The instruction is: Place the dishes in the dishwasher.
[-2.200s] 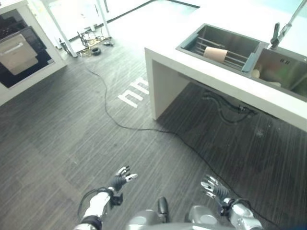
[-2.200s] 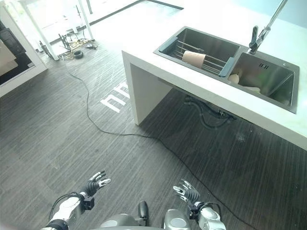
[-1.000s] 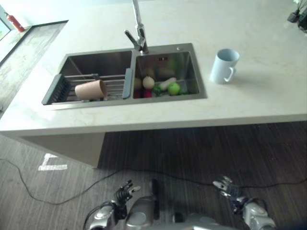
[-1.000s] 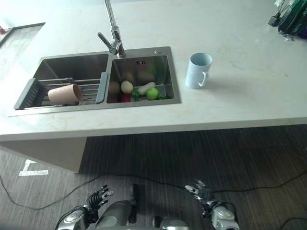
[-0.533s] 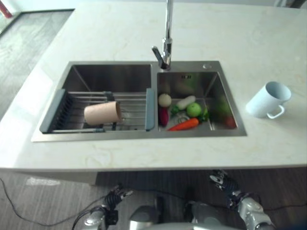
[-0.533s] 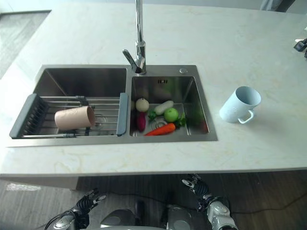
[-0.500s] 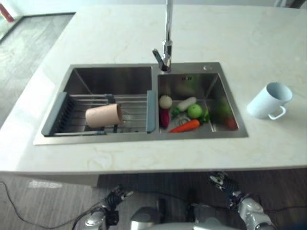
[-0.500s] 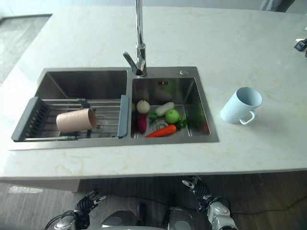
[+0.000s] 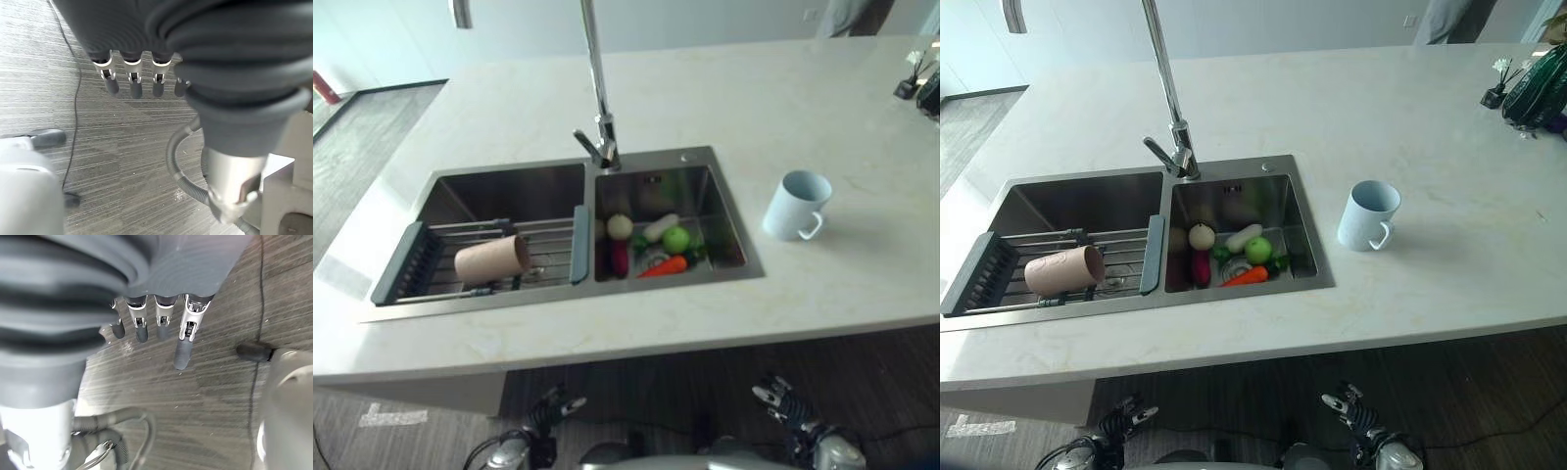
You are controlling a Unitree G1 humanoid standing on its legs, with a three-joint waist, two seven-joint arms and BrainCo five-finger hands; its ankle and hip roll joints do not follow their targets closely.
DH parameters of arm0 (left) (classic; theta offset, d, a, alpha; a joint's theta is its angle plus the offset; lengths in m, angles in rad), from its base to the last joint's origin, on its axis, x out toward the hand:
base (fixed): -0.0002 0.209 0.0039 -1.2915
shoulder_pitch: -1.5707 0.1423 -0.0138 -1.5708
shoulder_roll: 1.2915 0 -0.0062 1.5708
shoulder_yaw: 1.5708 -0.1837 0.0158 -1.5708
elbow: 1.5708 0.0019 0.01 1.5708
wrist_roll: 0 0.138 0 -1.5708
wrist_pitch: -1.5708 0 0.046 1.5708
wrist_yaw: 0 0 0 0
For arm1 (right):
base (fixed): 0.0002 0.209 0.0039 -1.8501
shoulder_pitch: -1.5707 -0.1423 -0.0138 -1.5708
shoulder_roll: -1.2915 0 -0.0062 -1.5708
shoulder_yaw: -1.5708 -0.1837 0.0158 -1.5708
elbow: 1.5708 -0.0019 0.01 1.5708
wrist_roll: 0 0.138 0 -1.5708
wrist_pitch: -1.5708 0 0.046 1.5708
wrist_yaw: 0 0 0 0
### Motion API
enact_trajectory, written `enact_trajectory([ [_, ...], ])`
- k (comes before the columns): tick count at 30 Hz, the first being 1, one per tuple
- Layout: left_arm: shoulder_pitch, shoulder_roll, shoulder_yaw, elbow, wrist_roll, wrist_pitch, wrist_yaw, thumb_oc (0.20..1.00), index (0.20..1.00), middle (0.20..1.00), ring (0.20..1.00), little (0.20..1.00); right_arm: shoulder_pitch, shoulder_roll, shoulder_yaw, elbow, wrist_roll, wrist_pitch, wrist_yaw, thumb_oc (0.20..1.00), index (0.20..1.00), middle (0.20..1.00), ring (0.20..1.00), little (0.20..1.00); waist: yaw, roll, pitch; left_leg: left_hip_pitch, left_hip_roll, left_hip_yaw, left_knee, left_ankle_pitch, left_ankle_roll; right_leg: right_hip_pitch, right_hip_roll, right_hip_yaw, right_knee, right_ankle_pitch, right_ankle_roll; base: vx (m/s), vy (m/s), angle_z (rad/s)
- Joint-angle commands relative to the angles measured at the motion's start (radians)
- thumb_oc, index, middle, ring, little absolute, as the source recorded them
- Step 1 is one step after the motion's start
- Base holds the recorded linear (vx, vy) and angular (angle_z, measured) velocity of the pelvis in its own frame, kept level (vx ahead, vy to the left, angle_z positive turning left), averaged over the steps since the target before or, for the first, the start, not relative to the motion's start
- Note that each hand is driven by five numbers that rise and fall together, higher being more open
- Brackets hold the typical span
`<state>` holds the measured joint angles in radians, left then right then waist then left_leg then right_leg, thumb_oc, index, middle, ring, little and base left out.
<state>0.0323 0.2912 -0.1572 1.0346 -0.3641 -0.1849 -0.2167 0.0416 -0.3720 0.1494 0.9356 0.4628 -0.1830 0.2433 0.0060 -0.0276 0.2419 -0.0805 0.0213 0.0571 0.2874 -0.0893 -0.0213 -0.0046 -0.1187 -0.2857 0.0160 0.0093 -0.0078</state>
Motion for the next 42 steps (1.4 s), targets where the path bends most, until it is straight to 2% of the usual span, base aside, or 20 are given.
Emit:
enact_trajectory([
  [1,-0.040,0.007,-0.005,0.001,-0.016,-0.019,-0.024,1.000,1.000,1.000,1.000,1.000,-0.047,-0.050,-0.013,-0.050,0.090,-0.042,-0.022,1.000,1.000,1.000,1.000,1.000,-0.034,0.029,0.061,0.059,0.097,0.041,-0.128,0.037,-0.019,0.084,-0.017,0.074,0.107,-0.134,0.087,-0.03,0.619,-0.03],
  [4,-0.063,0.000,0.001,0.034,0.021,-0.016,-0.017,1.000,1.000,1.000,1.000,1.000,-0.030,-0.033,-0.055,-0.032,0.150,-0.037,-0.017,1.000,1.000,1.000,1.000,1.000,-0.050,0.041,0.054,0.120,0.090,0.045,-0.217,0.030,-0.005,0.050,-0.090,0.078,0.116,-0.088,0.142,0.03,0.502,-0.23],
  [6,-0.067,0.010,-0.005,0.041,0.011,-0.005,0.020,1.000,1.000,1.000,1.000,1.000,-0.019,-0.015,-0.092,-0.026,0.169,-0.028,-0.003,1.000,1.000,1.000,1.000,1.000,-0.049,0.045,0.044,0.151,0.058,0.049,-0.265,0.014,0.014,0.043,-0.125,0.080,0.100,-0.047,0.167,0.05,0.318,0.02],
  [7,-0.065,0.013,-0.001,0.043,0.000,-0.002,0.024,1.000,1.000,1.000,1.000,1.000,-0.022,-0.006,-0.094,-0.022,0.157,-0.026,-0.003,1.000,1.000,1.000,1.000,1.000,-0.045,0.049,0.039,0.159,0.048,0.049,-0.282,0.014,0.020,0.038,-0.124,0.076,0.106,-0.046,0.164,0.01,0.225,0.22],
  [8,-0.051,0.018,0.008,0.040,-0.011,-0.006,0.031,1.000,1.000,1.000,1.000,1.000,-0.033,0.010,-0.083,-0.018,0.142,-0.022,-0.004,1.000,1.000,1.000,1.000,1.000,-0.036,0.058,0.035,0.172,0.040,0.063,-0.314,0.020,0.030,0.032,-0.090,0.062,0.147,-0.083,0.153,-0.01,0.157,0.13],
  [10,-0.022,0.020,0.029,0.032,-0.006,-0.025,0.039,1.000,1.000,1.000,1.000,1.000,-0.031,0.021,-0.072,-0.030,0.121,-0.016,-0.006,1.000,1.000,1.000,1.000,1.000,-0.020,0.062,0.026,0.167,0.035,0.096,-0.321,0.025,0.034,0.028,-0.063,0.008,0.172,-0.109,0.142,0.00,0.109,-0.11],
  [11,-0.004,0.024,0.050,0.025,-0.023,-0.032,0.045,1.000,1.000,1.000,1.000,1.000,-0.037,0.031,-0.068,-0.024,0.098,-0.010,-0.002,1.000,1.000,1.000,1.000,1.000,0.001,0.059,0.025,0.185,0.029,0.122,-0.324,0.011,0.033,0.029,-0.104,-0.033,0.187,-0.085,0.159,-0.03,0.040,-0.25],
  [12,0.004,0.033,0.061,0.021,-0.064,-0.033,0.050,1.000,1.000,1.000,1.000,1.000,-0.038,0.039,-0.067,-0.024,0.093,0.012,-0.009,1.000,1.000,1.000,1.000,1.000,0.001,0.058,0.025,0.167,0.028,0.119,-0.324,0.021,0.043,0.034,-0.076,-0.024,0.155,-0.093,0.146,0.05,-0.011,-0.46],
  [19,0.018,0.013,0.095,0.033,-0.067,0.011,0.025,1.000,1.000,1.000,1.000,1.000,-0.034,0.031,-0.081,0.047,0.130,-0.046,0.003,1.000,1.000,1.000,1.000,1.000,0.020,0.056,0.000,0.177,0.039,0.146,-0.370,0.035,0.015,0.086,-0.070,-0.069,0.059,-0.097,0.160,0.04,0.000,0.12],
  [23,0.044,0.001,0.177,0.054,-0.286,0.046,0.080,1.000,1.000,1.000,1.000,1.000,-0.009,0.029,-0.097,0.046,0.119,-0.055,0.007,1.000,1.000,1.000,1.000,1.000,0.020,0.051,-0.007,0.188,0.033,0.129,-0.371,0.023,0.014,0.111,-0.062,-0.061,0.031,-0.101,0.155,0.08,0.016,-0.02],
  [25,0.063,0.010,0.284,0.087,-0.471,0.080,0.098,1.000,1.000,1.000,1.000,1.000,-0.011,0.028,-0.111,0.077,0.114,-0.075,0.022,1.000,1.000,1.000,1.000,1.000,0.028,0.048,-0.012,0.182,0.029,0.118,-0.368,0.034,0.016,0.119,-0.061,-0.070,0.006,-0.083,0.146,0.02,-0.019,0.02],
  [28,0.085,0.035,0.381,0.120,-0.515,0.102,0.143,1.000,1.000,1.000,1.000,1.000,-0.017,0.020,-0.118,0.098,0.116,-0.086,0.031,1.000,1.000,1.000,1.000,1.000,0.040,0.050,-0.018,0.186,0.029,0.102,-0.368,0.033,0.012,0.135,-0.060,-0.076,-0.018,-0.080,0.145,0.06,-0.052,0.08],
  [29,0.096,0.055,0.400,0.138,-0.420,0.085,0.224,1.000,1.000,1.000,1.000,1.000,-0.019,0.013,-0.119,0.099,0.119,-0.085,0.034,1.000,1.000,1.000,1.000,1.000,0.042,0.053,-0.019,0.185,0.029,0.099,-0.368,0.034,0.010,0.135,-0.059,-0.077,-0.021,-0.080,0.145,0.03,-0.030,0.14],
  [31,0.104,0.082,0.414,0.156,-0.329,0.053,0.291,1.000,1.000,1.000,1.000,1.000,-0.024,0.006,-0.120,0.098,0.121,-0.079,0.034,1.000,1.000,1.000,1.000,1.000,0.044,0.057,-0.019,0.182,0.030,0.093,-0.367,0.038,0.007,0.135,-0.057,-0.078,-0.024,-0.081,0.142,0.02,-0.024,0.16],
  [33,0.116,0.116,0.438,0.180,-0.350,0.032,0.347,1.000,1.000,1.000,1.000,1.000,-0.024,-0.012,-0.118,0.090,0.124,-0.068,0.033,1.000,1.000,1.000,1.000,1.000,0.042,0.070,-0.020,0.181,0.031,0.089,-0.367,0.040,0.003,0.136,-0.057,-0.080,-0.028,-0.086,0.141,0.01,0.004,0.07],
  [35,0.130,0.164,0.500,0.204,-0.364,0.026,0.376,1.000,1.000,1.000,1.000,1.000,-0.023,-0.023,-0.122,0.096,0.122,-0.064,0.041,1.000,1.000,1.000,1.000,1.000,0.041,0.081,-0.023,0.182,0.031,0.088,-0.369,0.042,0.000,0.140,-0.059,-0.084,-0.034,-0.086,0.140,0.02,-0.010,0.00],
  [36,0.143,0.221,0.563,0.220,-0.344,0.002,0.439,1.000,1.000,1.000,1.000,1.000,-0.023,-0.028,-0.121,0.100,0.126,-0.060,0.041,1.000,1.000,1.000,1.000,1.000,0.041,0.089,-0.026,0.184,0.031,0.086,-0.372,0.042,-0.002,0.145,-0.060,-0.086,-0.044,-0.084,0.142,0.04,-0.035,0.00],
  [39,0.151,0.294,0.660,0.191,-0.421,-0.029,0.519,1.000,1.000,1.000,1.000,1.000,-0.022,-0.032,-0.111,0.092,0.130,-0.061,0.041,1.000,1.000,1.000,1.000,1.000,0.043,0.096,-0.032,0.189,0.034,0.082,-0.374,0.040,-0.004,0.152,-0.059,-0.090,-0.053,-0.084,0.142,0.02,-0.041,-0.01],
  [41,0.154,0.320,0.712,0.166,-0.438,-0.071,0.551,1.000,1.000,1.000,1.000,1.000,-0.020,-0.027,-0.102,0.080,0.122,-0.059,0.032,1.000,1.000,1.000,1.000,1.000,0.045,0.096,-0.037,0.191,0.034,0.081,-0.375,0.039,-0.005,0.157,-0.058,-0.093,-0.057,-0.084,0.143,0.02,-0.032,-0.01],
  [42,0.151,0.347,0.755,0.135,-0.433,-0.121,0.583,1.000,1.000,1.000,1.000,1.000,-0.020,-0.021,-0.089,0.077,0.122,-0.060,0.023,1.000,1.000,1.000,1.000,1.000,0.046,0.095,-0.040,0.192,0.035,0.080,-0.375,0.038,-0.005,0.160,-0.058,-0.094,-0.060,-0.083,0.144,0.02,-0.032,0.00],
])
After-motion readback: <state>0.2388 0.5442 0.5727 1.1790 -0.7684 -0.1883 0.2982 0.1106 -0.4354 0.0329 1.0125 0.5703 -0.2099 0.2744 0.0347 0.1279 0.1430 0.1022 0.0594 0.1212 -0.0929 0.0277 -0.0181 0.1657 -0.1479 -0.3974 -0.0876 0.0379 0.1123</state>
